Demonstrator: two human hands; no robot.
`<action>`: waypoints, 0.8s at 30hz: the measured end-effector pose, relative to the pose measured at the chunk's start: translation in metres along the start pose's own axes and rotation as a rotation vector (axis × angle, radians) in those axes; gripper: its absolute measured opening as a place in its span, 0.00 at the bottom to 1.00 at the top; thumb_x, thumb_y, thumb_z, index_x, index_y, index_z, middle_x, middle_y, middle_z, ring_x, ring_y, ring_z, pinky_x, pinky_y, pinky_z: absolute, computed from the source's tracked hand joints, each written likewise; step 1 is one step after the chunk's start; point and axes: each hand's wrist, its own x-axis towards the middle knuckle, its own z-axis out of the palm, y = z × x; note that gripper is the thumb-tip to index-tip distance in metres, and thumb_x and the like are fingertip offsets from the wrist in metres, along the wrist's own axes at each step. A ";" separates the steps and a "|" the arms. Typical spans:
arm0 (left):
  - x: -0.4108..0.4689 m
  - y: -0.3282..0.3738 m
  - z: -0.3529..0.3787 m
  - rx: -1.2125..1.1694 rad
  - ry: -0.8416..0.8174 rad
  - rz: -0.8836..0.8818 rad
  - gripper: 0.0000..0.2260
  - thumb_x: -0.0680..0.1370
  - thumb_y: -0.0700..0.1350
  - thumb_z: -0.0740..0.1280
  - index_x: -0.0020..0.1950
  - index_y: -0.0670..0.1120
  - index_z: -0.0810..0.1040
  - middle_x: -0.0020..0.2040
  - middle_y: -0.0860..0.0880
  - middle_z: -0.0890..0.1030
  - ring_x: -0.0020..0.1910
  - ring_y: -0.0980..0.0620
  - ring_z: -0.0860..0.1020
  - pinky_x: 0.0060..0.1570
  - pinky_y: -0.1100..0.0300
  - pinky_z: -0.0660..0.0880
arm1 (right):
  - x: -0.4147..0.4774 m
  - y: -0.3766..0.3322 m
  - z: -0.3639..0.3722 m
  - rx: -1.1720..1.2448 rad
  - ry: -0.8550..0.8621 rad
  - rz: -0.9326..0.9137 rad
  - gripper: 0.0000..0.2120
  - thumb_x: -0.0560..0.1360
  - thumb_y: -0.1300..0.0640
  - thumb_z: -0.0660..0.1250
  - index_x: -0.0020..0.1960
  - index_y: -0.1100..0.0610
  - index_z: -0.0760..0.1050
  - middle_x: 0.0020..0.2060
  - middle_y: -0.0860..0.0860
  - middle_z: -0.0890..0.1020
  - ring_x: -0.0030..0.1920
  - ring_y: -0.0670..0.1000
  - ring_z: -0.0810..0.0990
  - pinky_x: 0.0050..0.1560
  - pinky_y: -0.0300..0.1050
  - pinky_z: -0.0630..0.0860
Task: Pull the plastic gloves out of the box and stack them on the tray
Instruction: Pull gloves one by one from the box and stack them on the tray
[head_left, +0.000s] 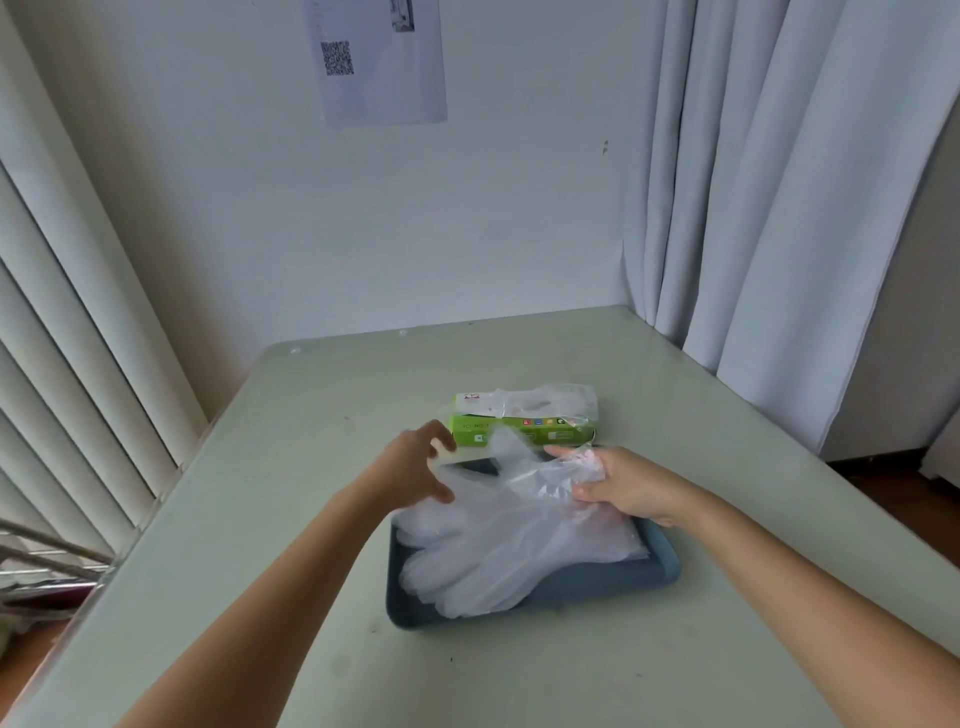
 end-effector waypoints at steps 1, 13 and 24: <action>-0.005 0.002 0.002 0.058 0.118 0.034 0.28 0.69 0.39 0.76 0.65 0.51 0.70 0.62 0.45 0.71 0.55 0.47 0.74 0.56 0.59 0.72 | -0.001 0.000 0.001 0.007 -0.011 -0.017 0.25 0.78 0.68 0.62 0.67 0.45 0.69 0.51 0.43 0.83 0.49 0.42 0.81 0.52 0.33 0.75; -0.047 0.017 0.078 0.346 -0.236 0.548 0.23 0.84 0.52 0.47 0.79 0.53 0.46 0.79 0.53 0.43 0.77 0.54 0.40 0.73 0.58 0.35 | 0.005 0.008 -0.012 0.082 0.087 0.073 0.17 0.71 0.54 0.74 0.49 0.68 0.77 0.45 0.61 0.84 0.44 0.52 0.82 0.52 0.52 0.79; -0.043 0.018 0.077 0.376 -0.325 0.521 0.23 0.84 0.53 0.44 0.78 0.57 0.41 0.78 0.53 0.40 0.77 0.52 0.38 0.73 0.55 0.35 | 0.067 -0.062 -0.007 -0.558 -0.278 0.280 0.16 0.69 0.44 0.74 0.43 0.58 0.81 0.31 0.49 0.78 0.32 0.47 0.74 0.37 0.39 0.70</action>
